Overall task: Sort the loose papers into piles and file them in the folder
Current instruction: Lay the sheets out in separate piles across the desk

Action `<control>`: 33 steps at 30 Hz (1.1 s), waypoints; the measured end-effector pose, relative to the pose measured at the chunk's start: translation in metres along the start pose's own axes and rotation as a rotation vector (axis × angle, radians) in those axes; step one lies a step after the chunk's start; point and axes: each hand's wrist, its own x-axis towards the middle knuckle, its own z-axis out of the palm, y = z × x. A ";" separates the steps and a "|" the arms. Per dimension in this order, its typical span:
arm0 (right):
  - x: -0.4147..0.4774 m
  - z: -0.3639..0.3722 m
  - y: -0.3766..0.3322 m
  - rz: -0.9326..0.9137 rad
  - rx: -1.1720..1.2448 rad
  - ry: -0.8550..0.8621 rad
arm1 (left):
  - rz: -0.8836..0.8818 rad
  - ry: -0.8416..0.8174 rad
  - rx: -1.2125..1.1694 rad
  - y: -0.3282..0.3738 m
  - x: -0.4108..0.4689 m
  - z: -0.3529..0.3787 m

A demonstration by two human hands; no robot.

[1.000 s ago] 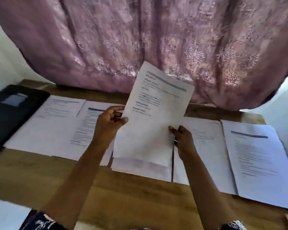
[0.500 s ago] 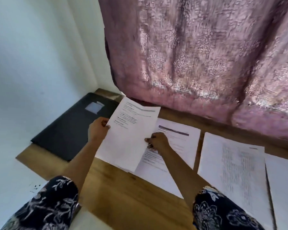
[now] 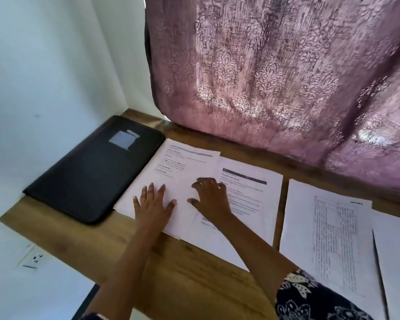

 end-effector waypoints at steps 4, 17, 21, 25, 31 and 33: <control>0.007 0.012 -0.003 -0.064 -0.002 -0.136 | 0.003 -0.053 0.005 -0.011 0.013 -0.003; -0.035 0.036 0.060 0.182 -0.030 0.016 | 0.007 -0.108 -0.040 -0.017 0.013 0.005; -0.034 0.034 0.055 0.195 -0.022 0.011 | 0.012 -0.121 -0.046 -0.019 0.014 0.005; -0.031 0.034 0.047 0.220 -0.005 -0.003 | -0.002 -0.125 -0.071 -0.017 0.013 0.001; -0.046 0.013 0.056 0.206 0.045 0.090 | -0.022 0.114 -0.117 0.019 -0.001 -0.015; -0.071 -0.002 0.072 0.184 0.044 0.163 | 0.043 0.204 -0.151 0.050 -0.015 -0.016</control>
